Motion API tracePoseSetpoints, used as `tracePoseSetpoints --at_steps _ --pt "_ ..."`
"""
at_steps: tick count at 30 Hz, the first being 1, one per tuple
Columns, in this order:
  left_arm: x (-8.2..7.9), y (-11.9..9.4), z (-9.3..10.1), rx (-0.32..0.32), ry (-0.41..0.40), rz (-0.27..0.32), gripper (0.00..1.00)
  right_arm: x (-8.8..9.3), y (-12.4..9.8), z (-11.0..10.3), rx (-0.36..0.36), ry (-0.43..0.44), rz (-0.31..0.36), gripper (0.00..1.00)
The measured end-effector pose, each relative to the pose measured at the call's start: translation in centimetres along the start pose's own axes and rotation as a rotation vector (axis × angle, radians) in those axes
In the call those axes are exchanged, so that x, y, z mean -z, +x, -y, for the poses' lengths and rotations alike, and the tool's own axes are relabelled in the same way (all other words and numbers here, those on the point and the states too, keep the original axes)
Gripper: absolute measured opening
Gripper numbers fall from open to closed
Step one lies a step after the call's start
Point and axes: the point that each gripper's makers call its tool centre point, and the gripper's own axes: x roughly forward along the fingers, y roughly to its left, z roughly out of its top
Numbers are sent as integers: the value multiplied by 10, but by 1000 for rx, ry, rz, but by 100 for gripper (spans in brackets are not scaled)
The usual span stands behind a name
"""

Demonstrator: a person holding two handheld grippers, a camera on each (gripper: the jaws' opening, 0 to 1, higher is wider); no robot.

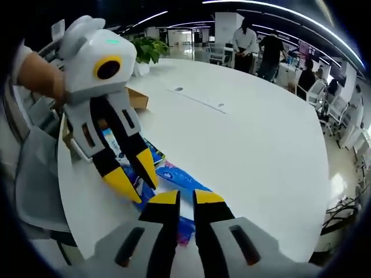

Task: Operate the shoe box by opening the lid, removing the specified soft item, and placing it in the target area until the item is outside and the box remains undamaged.

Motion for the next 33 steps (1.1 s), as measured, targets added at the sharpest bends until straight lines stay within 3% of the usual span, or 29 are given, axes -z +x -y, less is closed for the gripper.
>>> tracePoseSetpoints --at_steps 5,12,21,33 --pt "3 -23 8 -12 -11 22 16 -4 -9 -9 11 -5 -11 15" --pt "10 -60 15 -45 -26 63 30 -18 -25 -27 48 -15 19 26" --pt "23 -111 21 -100 -27 131 48 -23 -36 -54 64 17 35 36" --pt "34 -161 39 -138 -46 225 64 -34 -54 -82 85 28 50 47"
